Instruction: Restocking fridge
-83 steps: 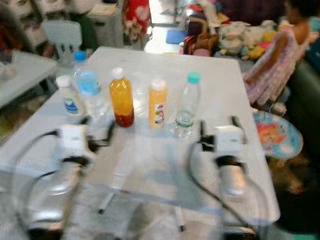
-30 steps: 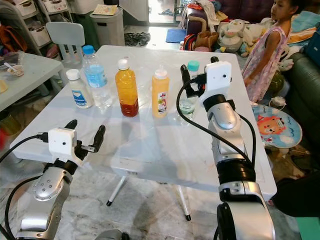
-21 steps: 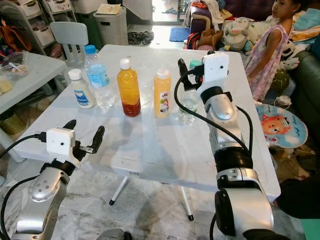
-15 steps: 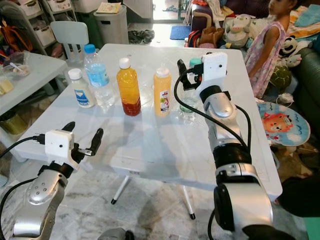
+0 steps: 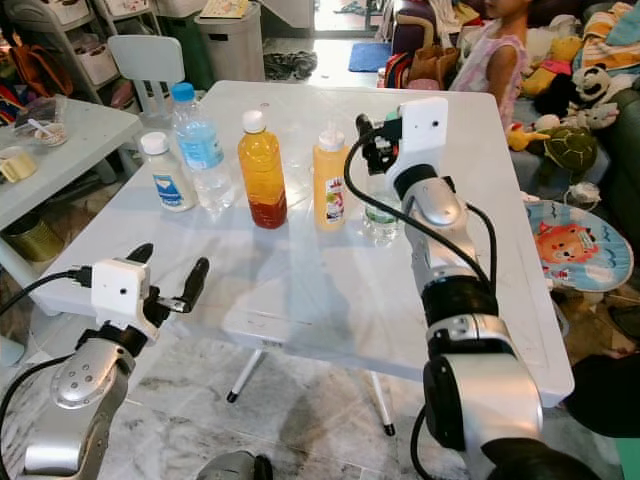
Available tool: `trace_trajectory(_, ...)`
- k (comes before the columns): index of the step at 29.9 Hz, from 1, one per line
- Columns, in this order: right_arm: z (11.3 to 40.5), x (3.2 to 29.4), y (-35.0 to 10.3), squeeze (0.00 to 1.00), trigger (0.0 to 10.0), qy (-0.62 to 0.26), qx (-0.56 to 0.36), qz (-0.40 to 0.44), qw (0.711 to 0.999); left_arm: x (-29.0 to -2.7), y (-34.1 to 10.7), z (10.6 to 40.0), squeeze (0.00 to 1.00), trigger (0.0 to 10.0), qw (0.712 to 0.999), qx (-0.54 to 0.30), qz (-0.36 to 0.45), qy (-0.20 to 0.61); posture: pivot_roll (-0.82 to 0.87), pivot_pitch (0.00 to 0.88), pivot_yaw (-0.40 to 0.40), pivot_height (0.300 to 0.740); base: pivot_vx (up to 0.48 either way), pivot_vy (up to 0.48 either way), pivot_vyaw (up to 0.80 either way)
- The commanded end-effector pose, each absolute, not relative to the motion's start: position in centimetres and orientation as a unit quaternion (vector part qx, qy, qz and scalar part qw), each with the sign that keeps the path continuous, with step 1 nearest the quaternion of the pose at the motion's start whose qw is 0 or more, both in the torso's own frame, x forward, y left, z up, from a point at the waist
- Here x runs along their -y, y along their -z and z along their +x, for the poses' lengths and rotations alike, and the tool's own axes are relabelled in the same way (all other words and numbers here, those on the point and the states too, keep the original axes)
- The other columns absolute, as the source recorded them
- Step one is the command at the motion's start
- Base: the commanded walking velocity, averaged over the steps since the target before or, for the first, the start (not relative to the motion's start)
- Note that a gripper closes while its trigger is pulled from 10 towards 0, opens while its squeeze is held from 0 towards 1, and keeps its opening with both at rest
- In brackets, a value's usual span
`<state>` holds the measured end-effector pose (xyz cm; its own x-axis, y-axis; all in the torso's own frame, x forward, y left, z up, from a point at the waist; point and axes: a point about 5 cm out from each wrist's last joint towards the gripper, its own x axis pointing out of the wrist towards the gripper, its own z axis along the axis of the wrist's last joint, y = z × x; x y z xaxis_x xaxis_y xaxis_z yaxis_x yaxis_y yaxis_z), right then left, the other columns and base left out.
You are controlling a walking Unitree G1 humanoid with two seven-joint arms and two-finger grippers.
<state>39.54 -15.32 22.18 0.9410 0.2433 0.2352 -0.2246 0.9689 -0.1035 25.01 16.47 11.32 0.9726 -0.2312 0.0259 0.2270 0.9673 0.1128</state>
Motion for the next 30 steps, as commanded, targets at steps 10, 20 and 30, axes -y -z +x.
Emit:
trace_trajectory(10,39.4,15.2,-21.8,0.0,0.0,-0.118,0.088,-0.036,0.988,-16.6,-10.6,25.3,0.0,10.0,0.994,-0.01,0.081,0.074,0.11,0.04,0.06,0.74,0.0,0.0,0.0)
trace_trajectory(20,37.6,15.5,-19.6,0.0,0.0,-0.11,0.053,-0.034,0.992,-16.8,-11.0,26.1,0.0,10.0,0.996,0.003,0.074,0.057,0.09,0.042,0.049,0.74,0.0,0.0,0.0)
trace_trajectory(30,33.8,14.3,-17.6,0.0,10.0,-0.104,0.05,0.006,0.993,-16.6,-10.7,26.2,0.0,10.0,0.997,0.0,0.066,0.04,0.07,0.019,0.014,0.74,-0.084,0.0,0.0)
